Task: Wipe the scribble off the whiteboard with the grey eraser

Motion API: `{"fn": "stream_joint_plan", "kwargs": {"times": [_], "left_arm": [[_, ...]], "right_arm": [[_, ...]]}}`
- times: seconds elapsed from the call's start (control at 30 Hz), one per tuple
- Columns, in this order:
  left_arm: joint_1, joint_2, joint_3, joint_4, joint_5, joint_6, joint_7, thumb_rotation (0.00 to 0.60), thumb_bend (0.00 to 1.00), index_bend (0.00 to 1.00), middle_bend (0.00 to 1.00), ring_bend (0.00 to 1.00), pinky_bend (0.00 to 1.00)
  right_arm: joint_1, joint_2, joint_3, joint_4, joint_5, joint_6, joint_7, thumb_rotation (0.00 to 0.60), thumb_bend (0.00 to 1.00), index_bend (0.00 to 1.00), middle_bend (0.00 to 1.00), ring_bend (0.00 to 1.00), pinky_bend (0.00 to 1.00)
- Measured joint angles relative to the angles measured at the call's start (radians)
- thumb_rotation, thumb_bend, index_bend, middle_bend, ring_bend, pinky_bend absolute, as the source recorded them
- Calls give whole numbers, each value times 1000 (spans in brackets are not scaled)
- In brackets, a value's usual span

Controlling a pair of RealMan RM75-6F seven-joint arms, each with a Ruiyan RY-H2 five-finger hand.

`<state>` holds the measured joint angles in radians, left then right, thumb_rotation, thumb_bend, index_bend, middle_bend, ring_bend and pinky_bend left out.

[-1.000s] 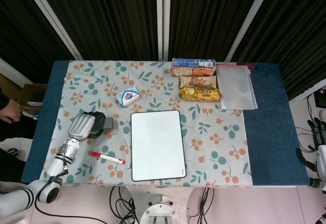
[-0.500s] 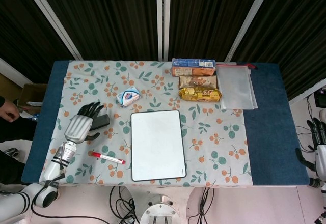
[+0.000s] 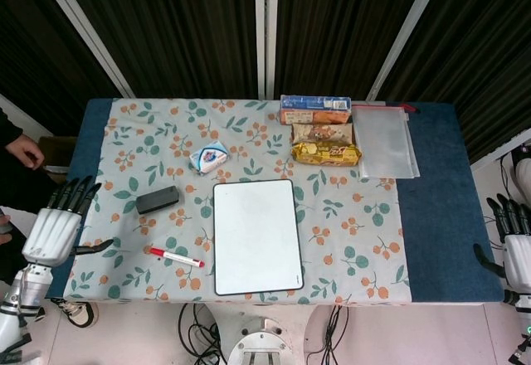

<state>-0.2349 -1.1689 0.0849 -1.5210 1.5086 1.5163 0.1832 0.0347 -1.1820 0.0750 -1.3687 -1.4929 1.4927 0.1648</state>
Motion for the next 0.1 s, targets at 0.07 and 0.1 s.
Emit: {"fn": "stream_joint_plan", "kwargs": {"times": [0.07, 0.1], "left_arm": [[39, 2, 8, 9, 2, 38, -3, 324, 0, 0, 0, 0, 93], [52, 0, 9, 17, 2, 52, -6, 325, 0, 0, 0, 0, 93]], "right_arm": [[4, -7, -2, 11, 2, -10, 0, 600, 222, 0, 0, 0, 0], [7, -11, -3, 16, 4, -16, -1, 600, 223, 0, 0, 0, 0]]}}
